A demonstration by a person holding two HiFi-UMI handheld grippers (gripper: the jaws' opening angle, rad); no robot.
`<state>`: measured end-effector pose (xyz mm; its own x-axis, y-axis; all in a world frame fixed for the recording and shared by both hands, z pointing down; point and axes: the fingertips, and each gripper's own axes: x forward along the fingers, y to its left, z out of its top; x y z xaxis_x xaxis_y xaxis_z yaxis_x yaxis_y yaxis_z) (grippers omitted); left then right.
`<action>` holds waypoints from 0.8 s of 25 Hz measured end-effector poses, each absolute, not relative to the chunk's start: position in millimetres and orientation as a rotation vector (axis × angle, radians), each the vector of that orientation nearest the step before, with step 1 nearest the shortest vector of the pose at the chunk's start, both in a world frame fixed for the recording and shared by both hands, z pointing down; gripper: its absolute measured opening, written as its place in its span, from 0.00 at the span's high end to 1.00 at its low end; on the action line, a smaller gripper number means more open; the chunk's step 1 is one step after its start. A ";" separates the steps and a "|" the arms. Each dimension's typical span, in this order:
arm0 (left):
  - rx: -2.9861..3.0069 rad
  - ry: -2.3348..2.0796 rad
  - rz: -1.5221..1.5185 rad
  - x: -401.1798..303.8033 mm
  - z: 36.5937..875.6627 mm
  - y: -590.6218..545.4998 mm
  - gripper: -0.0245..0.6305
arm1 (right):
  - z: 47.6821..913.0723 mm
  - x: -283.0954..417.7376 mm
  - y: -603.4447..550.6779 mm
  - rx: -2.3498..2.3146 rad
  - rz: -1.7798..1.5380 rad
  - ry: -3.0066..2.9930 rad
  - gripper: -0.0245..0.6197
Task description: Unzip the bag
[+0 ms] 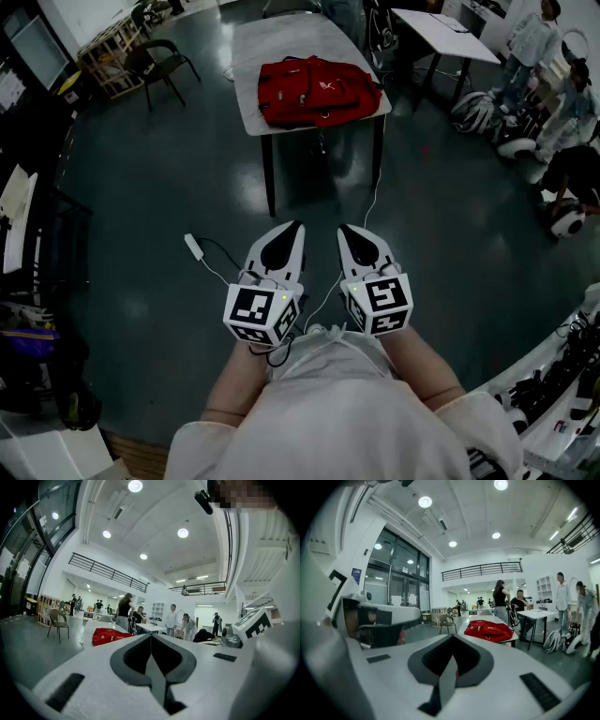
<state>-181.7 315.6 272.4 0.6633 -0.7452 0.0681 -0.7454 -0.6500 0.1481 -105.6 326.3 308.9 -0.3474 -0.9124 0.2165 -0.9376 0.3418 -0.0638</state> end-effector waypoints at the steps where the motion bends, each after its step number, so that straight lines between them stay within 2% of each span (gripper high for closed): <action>1: 2.712 -1.225 0.000 -183.0 273.5 315.1 0.93 | 310.1 -106.3 325.8 1.705 0.269 -2.449 0.92; 10: 2.698 -1.218 0.000 -193.1 280.4 303.9 0.93 | 318.2 -115.5 316.1 1.694 0.291 -2.427 0.92; 20: 2.633 -1.187 0.023 -196.1 308.3 286.7 0.93 | 344.0 -112.8 297.9 1.697 0.466 -2.403 0.92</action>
